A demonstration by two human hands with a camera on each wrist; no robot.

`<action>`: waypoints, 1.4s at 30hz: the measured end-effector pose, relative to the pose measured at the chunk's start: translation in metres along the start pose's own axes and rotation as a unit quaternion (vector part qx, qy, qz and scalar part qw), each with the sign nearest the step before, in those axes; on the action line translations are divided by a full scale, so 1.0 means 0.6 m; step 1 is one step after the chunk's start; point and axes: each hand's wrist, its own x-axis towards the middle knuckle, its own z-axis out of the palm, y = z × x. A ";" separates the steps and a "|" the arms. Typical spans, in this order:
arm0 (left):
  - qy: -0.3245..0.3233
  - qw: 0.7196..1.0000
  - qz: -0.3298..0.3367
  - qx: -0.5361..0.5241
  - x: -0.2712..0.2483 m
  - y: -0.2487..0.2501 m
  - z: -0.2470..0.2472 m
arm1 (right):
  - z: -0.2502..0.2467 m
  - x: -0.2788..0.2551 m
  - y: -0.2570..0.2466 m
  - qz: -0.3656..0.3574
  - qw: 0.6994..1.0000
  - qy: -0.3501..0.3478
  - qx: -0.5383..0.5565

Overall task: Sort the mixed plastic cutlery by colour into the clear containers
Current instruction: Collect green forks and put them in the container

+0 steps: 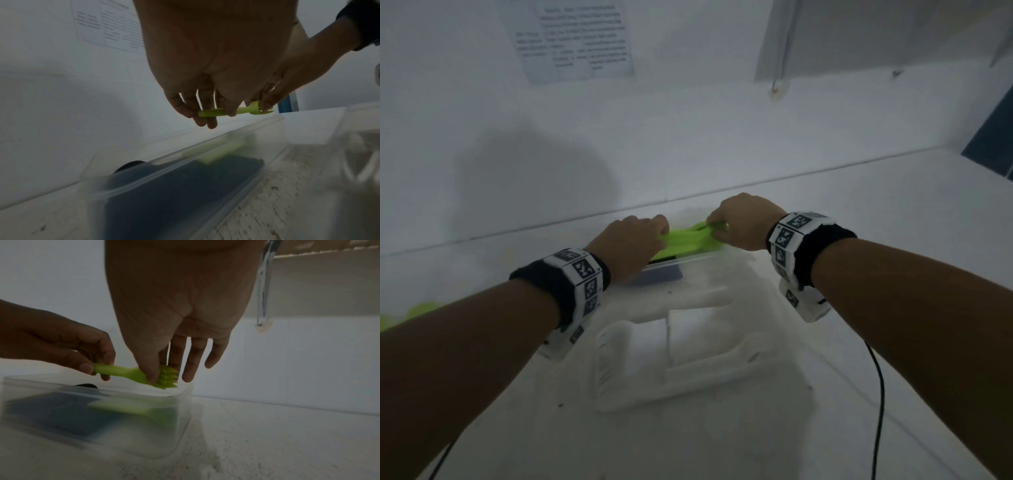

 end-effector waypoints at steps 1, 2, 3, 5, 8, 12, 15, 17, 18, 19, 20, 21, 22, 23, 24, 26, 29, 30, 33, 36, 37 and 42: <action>-0.010 1.000 -0.005 -0.010 0.010 -0.002 0.003 | 0.002 0.011 0.007 -0.003 1.000 -0.010 0.003; -0.022 1.000 -0.007 -0.018 0.018 -0.004 0.007 | 0.005 0.020 0.012 -0.007 1.000 -0.022 0.005; -0.038 0.999 -0.008 -0.018 0.025 -0.006 0.010 | 0.008 0.029 0.016 -0.012 0.999 -0.034 0.006; -0.076 0.997 -0.009 -0.014 0.036 -0.008 0.015 | 0.016 0.044 0.022 -0.022 0.998 -0.056 0.007; -0.115 0.993 0.001 -0.017 0.048 -0.010 0.022 | 0.030 0.064 0.028 -0.039 0.996 -0.084 0.003; -0.131 0.991 0.010 -0.010 0.061 -0.009 0.024 | 0.045 0.087 0.031 -0.056 0.993 -0.098 -0.024; -0.132 0.991 0.010 0.005 0.069 -0.006 0.024 | 0.059 0.097 0.038 -0.053 0.996 -0.068 -0.021; -0.125 0.992 0.007 0.010 0.072 -0.002 0.025 | 0.067 0.097 0.040 -0.052 0.998 -0.044 -0.012; -0.122 0.993 0.004 0.005 0.073 -0.002 0.026 | 0.067 0.096 0.040 -0.052 0.998 -0.041 -0.015; -0.122 0.992 0.004 -0.003 0.073 -0.002 0.027 | 0.068 0.096 0.039 -0.051 0.997 -0.045 -0.023; -0.124 0.992 0.003 -0.014 0.072 -0.003 0.026 | 0.066 0.095 0.038 -0.050 0.997 -0.051 -0.031; -0.125 0.992 0.003 -0.020 0.071 -0.003 0.025 | 0.064 0.093 0.037 -0.049 0.997 -0.055 -0.038; -0.124 0.992 0.004 -0.026 0.069 -0.004 0.023 | 0.062 0.092 0.036 -0.048 0.996 -0.057 -0.043; -0.120 0.992 0.004 -0.032 0.067 -0.006 0.024 | 0.062 0.091 0.036 -0.049 0.996 -0.055 -0.046; -0.112 0.993 0.005 -0.034 0.066 -0.007 0.026 | 0.062 0.090 0.035 -0.052 0.996 -0.052 -0.048; -0.096 0.995 0.007 -0.031 0.066 -0.006 0.032 | 0.063 0.087 0.031 -0.055 0.996 -0.047 -0.058; -0.082 0.996 0.007 -0.034 0.066 -0.009 0.034 | 0.058 0.083 0.027 -0.062 0.994 -0.036 -0.079; -0.083 0.996 0.004 -0.042 0.065 -0.012 0.031 | 0.054 0.081 0.027 -0.063 0.994 -0.033 -0.085; -0.090 0.993 -0.026 -0.076 0.057 -0.021 0.015 | 0.035 0.076 0.026 -0.063 0.996 -0.002 -0.060; -0.052 0.987 -0.090 -0.122 0.040 -0.038 -0.010 | 0.011 0.077 0.009 -0.055 0.996 0.061 0.031; -0.034 0.984 -0.112 -0.137 0.031 -0.045 -0.020 | 0.003 0.078 -0.001 -0.054 0.993 0.076 0.068; 0.028 0.960 -0.204 -0.188 -0.044 -0.094 -0.061 | -0.029 0.085 -0.090 -0.041 0.953 0.009 0.301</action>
